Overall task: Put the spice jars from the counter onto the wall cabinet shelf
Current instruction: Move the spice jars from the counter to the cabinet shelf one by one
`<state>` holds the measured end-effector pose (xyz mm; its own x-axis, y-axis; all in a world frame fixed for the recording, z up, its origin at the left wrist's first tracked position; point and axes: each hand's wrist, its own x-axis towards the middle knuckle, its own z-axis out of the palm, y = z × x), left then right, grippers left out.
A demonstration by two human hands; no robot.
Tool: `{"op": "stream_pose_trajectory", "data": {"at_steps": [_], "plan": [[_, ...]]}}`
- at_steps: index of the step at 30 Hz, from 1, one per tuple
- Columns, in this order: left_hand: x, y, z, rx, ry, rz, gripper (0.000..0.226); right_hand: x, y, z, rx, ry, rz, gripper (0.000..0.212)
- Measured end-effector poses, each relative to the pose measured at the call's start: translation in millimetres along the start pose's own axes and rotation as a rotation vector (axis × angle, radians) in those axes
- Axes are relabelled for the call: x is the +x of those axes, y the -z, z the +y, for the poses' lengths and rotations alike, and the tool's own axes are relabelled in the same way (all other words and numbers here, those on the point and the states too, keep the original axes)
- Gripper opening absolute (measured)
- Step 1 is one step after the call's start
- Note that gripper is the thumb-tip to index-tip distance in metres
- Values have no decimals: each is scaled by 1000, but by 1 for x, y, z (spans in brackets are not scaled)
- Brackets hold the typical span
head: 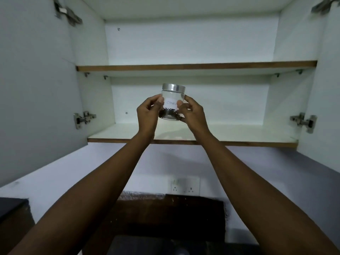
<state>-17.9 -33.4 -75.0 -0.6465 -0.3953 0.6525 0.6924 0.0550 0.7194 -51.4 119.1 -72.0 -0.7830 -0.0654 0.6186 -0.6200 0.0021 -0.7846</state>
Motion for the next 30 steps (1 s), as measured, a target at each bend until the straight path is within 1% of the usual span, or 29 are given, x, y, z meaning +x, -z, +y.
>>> {"op": "stream_pose_trajectory", "data": {"at_steps": [3,8,10,13,15,18,21,25,27,29,30], "plan": [[26,20,-8,81,9,33,27,24,-29,7,3,-46,-35,52],[54,82,-45,235,220,99,25,46,-100,47,-31,-222,-177,47],[62,110,-60,287,284,102,26,49,-129,66,-67,-277,-249,52],[81,147,-78,366,354,147,29,59,-175,89,-207,-252,-341,63],[94,161,-85,402,379,199,30,69,-200,97,-283,-229,-348,62],[112,175,-96,449,398,270,27,86,-233,110,-336,-214,-344,56],[133,193,-118,518,451,329,27,106,-264,134,-386,-194,-355,54],[155,202,-129,478,476,324,32,125,-281,145,-392,-157,-331,52],[167,205,-138,434,467,375,34,136,-291,154,-383,-164,-322,52],[167,207,-148,624,449,314,34,143,-299,161,-391,-168,-315,50],[171,207,-149,547,477,347,34,147,-303,164,-400,-167,-312,49]]}}
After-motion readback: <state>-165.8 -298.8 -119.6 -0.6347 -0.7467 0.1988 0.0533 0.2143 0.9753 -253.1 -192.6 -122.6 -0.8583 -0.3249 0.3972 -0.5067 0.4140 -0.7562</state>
